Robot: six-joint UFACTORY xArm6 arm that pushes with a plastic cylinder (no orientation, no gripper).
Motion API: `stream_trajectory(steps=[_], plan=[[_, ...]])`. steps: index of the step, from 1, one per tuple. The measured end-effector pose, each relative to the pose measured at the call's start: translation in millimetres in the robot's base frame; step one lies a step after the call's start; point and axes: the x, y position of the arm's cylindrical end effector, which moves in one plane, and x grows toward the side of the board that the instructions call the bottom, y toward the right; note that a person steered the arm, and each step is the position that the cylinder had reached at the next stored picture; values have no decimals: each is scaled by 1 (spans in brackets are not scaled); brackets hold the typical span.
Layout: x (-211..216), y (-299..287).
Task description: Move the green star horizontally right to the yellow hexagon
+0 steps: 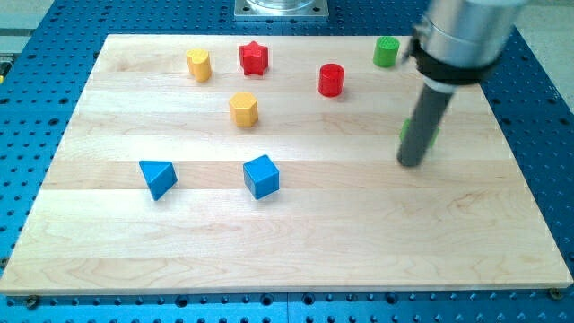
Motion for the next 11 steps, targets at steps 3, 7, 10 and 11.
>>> stream_trajectory(steps=[3,7,10,11], plan=[[-25,36],[-64,-19],[-33,-53],[24,-125]])
